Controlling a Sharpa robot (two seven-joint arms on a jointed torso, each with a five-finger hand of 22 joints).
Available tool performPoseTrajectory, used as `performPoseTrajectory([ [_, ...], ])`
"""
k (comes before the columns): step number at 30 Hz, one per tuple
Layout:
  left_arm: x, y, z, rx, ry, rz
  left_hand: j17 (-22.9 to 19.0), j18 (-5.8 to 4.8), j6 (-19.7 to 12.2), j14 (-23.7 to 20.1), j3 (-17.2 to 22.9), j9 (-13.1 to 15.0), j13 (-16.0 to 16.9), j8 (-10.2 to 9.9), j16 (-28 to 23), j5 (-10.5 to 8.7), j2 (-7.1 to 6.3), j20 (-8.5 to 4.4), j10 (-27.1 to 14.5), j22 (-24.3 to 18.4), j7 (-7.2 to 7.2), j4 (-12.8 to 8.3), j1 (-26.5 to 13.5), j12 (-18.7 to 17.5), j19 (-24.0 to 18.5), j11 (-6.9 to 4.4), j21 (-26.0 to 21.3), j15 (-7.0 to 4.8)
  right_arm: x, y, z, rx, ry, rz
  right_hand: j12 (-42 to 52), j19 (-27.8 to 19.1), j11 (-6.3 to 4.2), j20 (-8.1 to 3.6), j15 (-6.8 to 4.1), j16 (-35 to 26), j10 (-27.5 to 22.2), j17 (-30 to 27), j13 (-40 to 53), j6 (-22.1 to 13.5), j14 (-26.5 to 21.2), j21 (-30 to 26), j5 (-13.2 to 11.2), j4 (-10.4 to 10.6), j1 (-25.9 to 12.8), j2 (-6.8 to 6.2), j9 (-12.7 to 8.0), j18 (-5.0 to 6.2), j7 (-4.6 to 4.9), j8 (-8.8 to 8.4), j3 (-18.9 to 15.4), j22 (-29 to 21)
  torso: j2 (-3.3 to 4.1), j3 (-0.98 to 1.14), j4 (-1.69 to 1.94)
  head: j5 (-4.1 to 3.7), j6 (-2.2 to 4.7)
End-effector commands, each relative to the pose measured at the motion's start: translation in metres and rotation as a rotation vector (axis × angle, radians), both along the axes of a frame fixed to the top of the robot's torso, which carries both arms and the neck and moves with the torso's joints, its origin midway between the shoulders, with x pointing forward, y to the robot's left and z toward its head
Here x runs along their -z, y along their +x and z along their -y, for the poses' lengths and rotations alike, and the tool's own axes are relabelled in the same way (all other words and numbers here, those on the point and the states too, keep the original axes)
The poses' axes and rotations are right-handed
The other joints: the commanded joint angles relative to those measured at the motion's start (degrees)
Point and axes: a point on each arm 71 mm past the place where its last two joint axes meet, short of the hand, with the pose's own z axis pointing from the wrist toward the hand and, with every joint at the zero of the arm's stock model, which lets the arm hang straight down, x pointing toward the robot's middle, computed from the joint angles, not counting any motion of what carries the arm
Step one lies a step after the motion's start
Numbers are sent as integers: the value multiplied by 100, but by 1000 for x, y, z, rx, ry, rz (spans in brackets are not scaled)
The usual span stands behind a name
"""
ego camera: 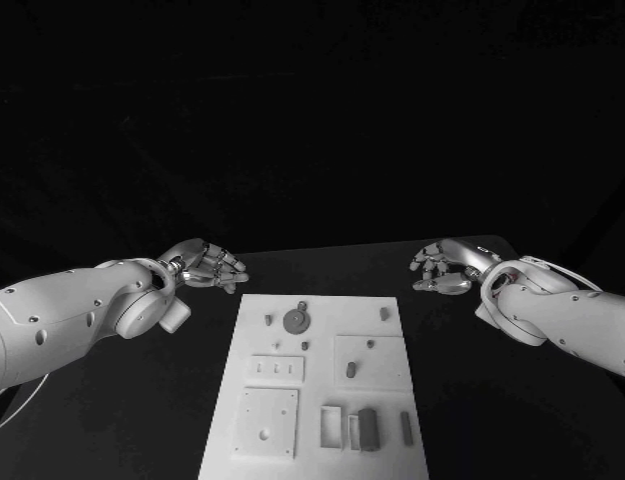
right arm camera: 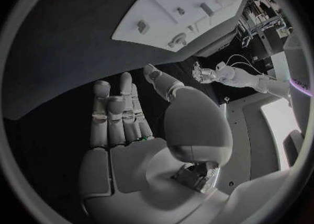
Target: Assemble the parts on the task board
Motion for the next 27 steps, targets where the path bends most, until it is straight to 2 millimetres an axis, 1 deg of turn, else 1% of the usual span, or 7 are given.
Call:
performPoseTrajectory([
  [1, 1, -1, 2, 18, -2, -3, 12, 60, 19, 41, -47, -10, 9, -17, 9, 0, -20, 8, 23, 9, 37, -1, -10, 17, 44, -6, 34, 4, 12, -1, 5, 43, -104, -88, -55, -62, 5, -8, -162, -27, -61, -7, 43, -28, -208, -28, 5, -38, -8, 108, 3, 80, 13, -26, 13, 93, -29, 12, -23, -26, -26],
  [6, 3, -2, -2, 6, 33, -12, 19, 58, 22, 43, -43, -11, 13, -18, 9, 0, -11, 6, 23, 12, 38, 0, -10, 16, 48, -6, 34, 3, 27, -4, 9, 64, -218, -173, -77, -76, 5, -5, -165, -20, -27, 4, 149, -69, -202, -28, 7, -138, 9, 348, -11, 80, 13, -57, 17, 98, -26, 14, -17, -20, -39],
  [9, 5, -4, -7, 6, 54, -26, 45, 54, 31, 58, -37, -17, 28, -22, 13, -1, 14, -1, 39, 23, 38, 6, -41, 22, 65, -11, 38, -4, 37, -6, 8, 65, -258, -221, 222, -47, -55, 1, -210, 28, 254, 31, 399, -121, -166, 2, 4, -190, 5, 653, -36, 80, -37, -96, 8, 110, -22, 11, -16, -16, -61],
  [11, 6, -4, -9, 5, 57, -30, 53, 54, 28, 62, -35, -20, 31, -26, 14, 0, 20, -4, 40, 27, 39, 6, -50, 22, 70, -12, 39, -6, 42, -7, 5, 59, -270, -237, 475, -26, -90, -12, -248, 88, 167, 68, 713, -128, -140, 52, 12, -355, -48, 873, -59, 80, -66, -118, -35, 124, -20, 9, -16, -13, -75],
  [13, 7, -4, -10, 2, 59, -31, 63, 55, 26, 69, -30, -23, 37, -32, 17, 0, 26, -9, 45, 32, 40, 3, -54, 24, 78, -15, 41, -11, 46, -8, 1, 50, -276, -241, 610, -8, -115, -18, -268, 116, 130, 84, 874, -150, -119, 80, 2, -404, -98, 979, -77, 80, -88, -142, -20, 123, -18, 7, -17, -11, -81],
  [23, 7, -4, -9, 3, 60, -29, 88, 56, 24, 80, -16, -30, 48, -42, 19, 0, 34, -19, 42, 43, 41, -3, -41, 21, 89, -17, 42, -19, 64, -10, -20, 10, -321, -260, 1026, 9, -177, -57, -327, 196, 26, 142, 1344, -169, -83, 170, 5, -491, -154, 1114, -112, 80, -159, -174, 116, 121, -13, -8, -17, -14, -112],
  [27, 7, -4, -9, 3, 59, -28, 92, 55, 23, 79, -14, -32, 49, -44, 18, 0, 35, -20, 38, 45, 41, -3, -39, 18, 89, -16, 42, -20, 73, -10, -24, 2, -338, -288, 1125, -2, -196, -35, -342, 202, -51, 156, 1461, -184, -98, 178, 4, -303, -131, 1134, -133, 80, -178, -194, 681, 116, -12, -8, -12, -7, -126],
])
